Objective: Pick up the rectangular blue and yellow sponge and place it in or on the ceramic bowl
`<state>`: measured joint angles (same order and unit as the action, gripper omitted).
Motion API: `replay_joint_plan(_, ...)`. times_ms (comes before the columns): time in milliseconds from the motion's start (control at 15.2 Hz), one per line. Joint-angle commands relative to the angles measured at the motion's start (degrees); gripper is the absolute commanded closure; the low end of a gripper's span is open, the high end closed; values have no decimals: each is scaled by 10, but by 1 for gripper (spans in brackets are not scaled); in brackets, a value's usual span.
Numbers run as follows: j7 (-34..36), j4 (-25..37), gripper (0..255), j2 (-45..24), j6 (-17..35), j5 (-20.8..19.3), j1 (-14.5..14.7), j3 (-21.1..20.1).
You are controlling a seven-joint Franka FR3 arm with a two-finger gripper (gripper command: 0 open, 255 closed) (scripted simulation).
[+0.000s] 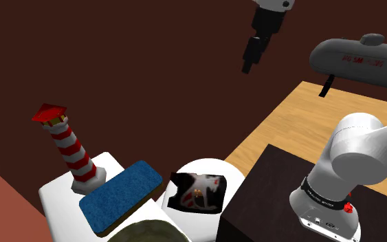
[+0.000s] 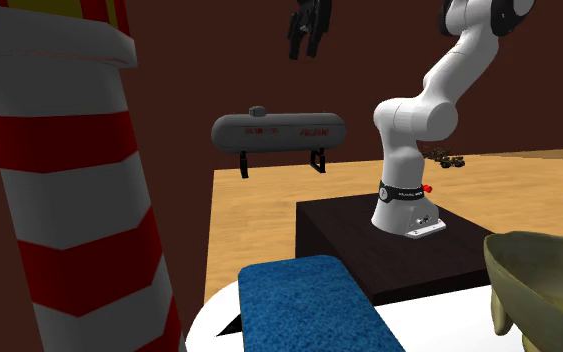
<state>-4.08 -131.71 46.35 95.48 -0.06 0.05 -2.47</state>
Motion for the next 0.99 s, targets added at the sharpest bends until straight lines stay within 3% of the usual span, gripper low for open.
replay_joint_plan(0, 0, 0, 0, 0, 0, 0, 0, 0)
replay_joint_plan(528, 51, -58, 0, 9, 129, -52, 39, -156)
replay_joint_plan(924, 107, -93, 0, -7, 223, -111, 47, -285)
